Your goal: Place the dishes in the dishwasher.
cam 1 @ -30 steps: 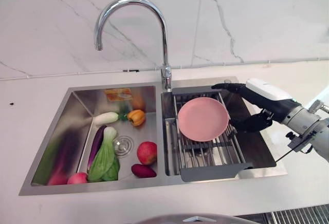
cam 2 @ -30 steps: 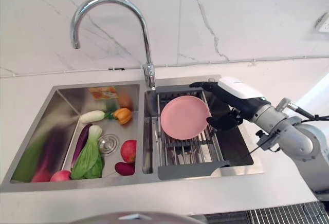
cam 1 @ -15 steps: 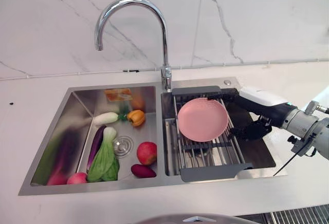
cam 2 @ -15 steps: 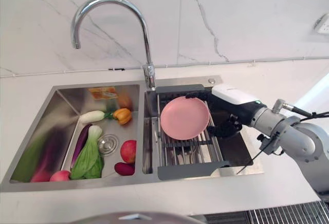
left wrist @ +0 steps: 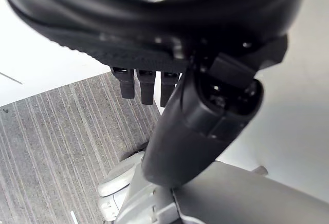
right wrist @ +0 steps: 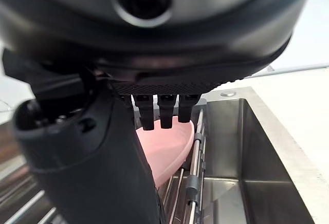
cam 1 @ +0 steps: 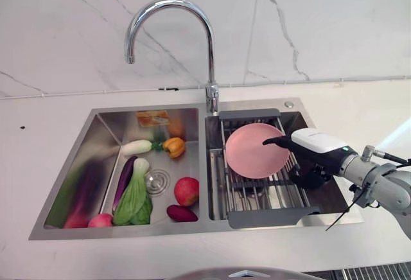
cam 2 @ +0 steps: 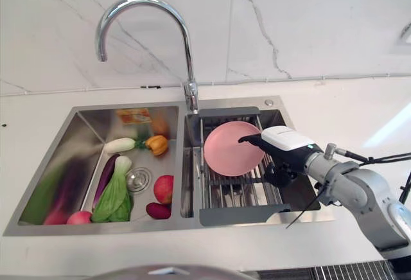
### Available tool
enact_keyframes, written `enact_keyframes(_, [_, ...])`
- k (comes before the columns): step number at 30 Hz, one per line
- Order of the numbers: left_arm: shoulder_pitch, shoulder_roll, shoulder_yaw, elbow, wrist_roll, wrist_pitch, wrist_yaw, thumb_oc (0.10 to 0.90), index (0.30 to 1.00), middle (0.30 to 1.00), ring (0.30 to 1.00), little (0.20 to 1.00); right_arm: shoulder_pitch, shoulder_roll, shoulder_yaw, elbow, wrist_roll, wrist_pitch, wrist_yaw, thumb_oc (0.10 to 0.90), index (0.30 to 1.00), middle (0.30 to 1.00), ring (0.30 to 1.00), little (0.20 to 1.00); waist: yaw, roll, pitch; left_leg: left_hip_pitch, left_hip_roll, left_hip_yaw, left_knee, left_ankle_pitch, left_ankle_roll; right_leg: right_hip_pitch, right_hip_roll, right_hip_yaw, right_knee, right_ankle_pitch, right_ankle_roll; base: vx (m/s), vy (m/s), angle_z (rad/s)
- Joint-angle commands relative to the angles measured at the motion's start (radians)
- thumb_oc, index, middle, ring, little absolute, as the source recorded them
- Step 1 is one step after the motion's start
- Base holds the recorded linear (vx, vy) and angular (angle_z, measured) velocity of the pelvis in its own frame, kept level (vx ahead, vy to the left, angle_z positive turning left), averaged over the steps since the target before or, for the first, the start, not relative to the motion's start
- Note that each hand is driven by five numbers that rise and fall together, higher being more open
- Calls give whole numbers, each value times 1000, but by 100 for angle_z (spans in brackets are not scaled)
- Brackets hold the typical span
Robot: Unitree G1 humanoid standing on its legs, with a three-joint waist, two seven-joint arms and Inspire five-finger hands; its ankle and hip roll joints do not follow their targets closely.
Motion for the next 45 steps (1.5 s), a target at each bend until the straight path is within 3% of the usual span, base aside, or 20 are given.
enact_keyframes(1, [-62, -12, -27, 62, 6, -23, -7, 800, 900, 900, 900, 900, -44, -5, -20, -46, -47, -47, -94, 800, 900, 900, 900, 900, 38, -24, -16, -3, 34, -34, 10, -46, -30, 39, -85, -101, 17, -56, 44, 0, 0, 0])
enact_keyframes(15, [-58, -19, -28, 51, 6, -28, 19, 800, 900, 900, 900, 900, -30, 55, 29, -16, -219, -82, -193, 800, 900, 900, 900, 900, 53, -26, -5, -10, 36, -41, 10, -45, -32, 42, -84, -118, 17, -61, 45, 2, -2, 4])
enact_keyframes(24, [-64, -26, -39, 49, 7, -39, 69, 800, 900, 900, 900, 900, -47, 80, 133, 74, -518, -108, -413, 800, 900, 900, 900, 900, 63, -21, 0, -12, 35, -44, 10, -48, -35, 44, -82, -119, 17, -68, 46, 0, 0, 0])
enact_keyframes(27, [-64, -34, -46, 56, -5, -41, 82, 800, 900, 900, 900, 900, -74, 99, 175, 133, -608, -89, -483, 800, 900, 900, 900, 900, 66, -18, -2, -10, 37, -47, 10, -50, -36, 47, -82, -123, 17, -71, 45, 0, 0, 0])
enact_keyframes(28, [-67, -41, -55, 57, -14, -46, 98, 800, 900, 900, 900, 900, -88, 121, 196, 174, -670, -62, -579, 800, 900, 900, 900, 900, 69, -15, -2, -10, 37, -49, 10, -50, -36, 50, -81, -125, 17, -73, 45, 0, 0, 0])
enact_keyframes(30, [-69, -38, -65, 57, -13, -49, 101, 800, 900, 900, 900, 900, -115, 118, 239, 221, -718, -50, -600, 800, 900, 900, 900, 900, 72, -15, -3, -10, 38, -50, 10, -50, -37, 50, -81, -127, 17, -73, 44, 0, 0, 0])
enact_keyframes(31, [-72, -37, -78, 55, -10, -50, 105, 800, 900, 900, 900, 900, -137, 116, 268, 249, -752, -40, -617, 563, 545, 545, 545, 545, 77, -15, -4, -10, 38, -52, 10, -50, -38, 51, -81, -129, 17, -74, 44, -1, -7, -3])
enact_keyframes(32, [-76, -38, -86, 53, -14, -51, 113, 800, 900, 900, 900, 900, -155, 121, 293, 291, -772, -21, -646, 400, 300, 300, 300, 300, 80, -14, -4, -10, 39, -54, 10, -49, -39, 52, -82, -131, 17, -74, 44, -4, -10, -5])
enact_keyframes(34, [-81, -37, -95, 55, -13, -48, 123, 800, 900, 900, 900, 900, -204, 130, 344, 344, -815, 0, -677, 400, 300, 300, 300, 300, 85, -14, -6, -11, 40, -58, 10, -49, -39, 54, -81, -135, 17, -76, 43, 0, 0, 0])
enact_keyframes(45, [-94, -44, -107, 80, -35, -44, 157, 800, 900, 900, 900, 900, -327, 168, 401, 377, -795, 50, -797, 400, 300, 300, 300, 300, 102, -16, -15, -15, 43, -72, 10, -47, -42, 61, -78, -147, 17, -81, 41, 0, -4, 4])
